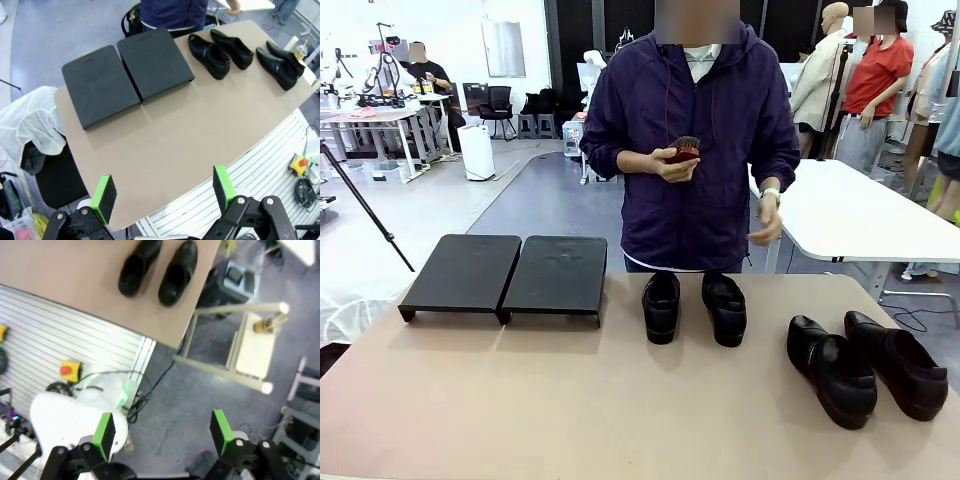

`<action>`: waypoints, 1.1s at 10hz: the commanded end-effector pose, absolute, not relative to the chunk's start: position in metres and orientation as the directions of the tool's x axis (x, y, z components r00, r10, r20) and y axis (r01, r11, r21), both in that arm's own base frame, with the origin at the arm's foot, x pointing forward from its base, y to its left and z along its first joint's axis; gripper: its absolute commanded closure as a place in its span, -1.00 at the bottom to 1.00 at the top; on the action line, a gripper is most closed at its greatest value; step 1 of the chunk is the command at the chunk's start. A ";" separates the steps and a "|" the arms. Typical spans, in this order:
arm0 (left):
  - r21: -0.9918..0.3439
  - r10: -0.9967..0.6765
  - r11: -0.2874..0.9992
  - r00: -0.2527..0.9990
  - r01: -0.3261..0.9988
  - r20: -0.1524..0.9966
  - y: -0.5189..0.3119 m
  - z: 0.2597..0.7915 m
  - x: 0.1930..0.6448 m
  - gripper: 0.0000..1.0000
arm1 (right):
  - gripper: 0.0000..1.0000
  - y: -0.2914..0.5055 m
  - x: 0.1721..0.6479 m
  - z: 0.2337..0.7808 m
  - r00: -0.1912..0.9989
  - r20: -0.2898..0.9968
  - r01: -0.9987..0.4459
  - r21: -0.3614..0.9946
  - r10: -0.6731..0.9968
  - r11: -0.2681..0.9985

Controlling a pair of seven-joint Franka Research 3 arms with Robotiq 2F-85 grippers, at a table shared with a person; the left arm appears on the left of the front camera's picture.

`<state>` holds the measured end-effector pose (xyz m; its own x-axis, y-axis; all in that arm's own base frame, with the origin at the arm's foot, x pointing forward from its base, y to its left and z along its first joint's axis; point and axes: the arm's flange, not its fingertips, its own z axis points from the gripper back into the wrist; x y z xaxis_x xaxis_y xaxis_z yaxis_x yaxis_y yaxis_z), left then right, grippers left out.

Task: Organize the shoes by placing them on the stand.
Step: Pick up one Shoe and place it in the middle of the table.

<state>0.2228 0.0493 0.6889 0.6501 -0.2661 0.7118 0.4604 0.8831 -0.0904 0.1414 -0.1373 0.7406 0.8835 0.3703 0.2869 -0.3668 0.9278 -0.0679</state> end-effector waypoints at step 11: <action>-0.091 -0.272 0.880 0.650 0.467 0.709 0.050 0.690 0.223 -1.00 | -1.00 0.267 0.378 0.546 0.942 0.315 -0.132 0.023 0.118 0.991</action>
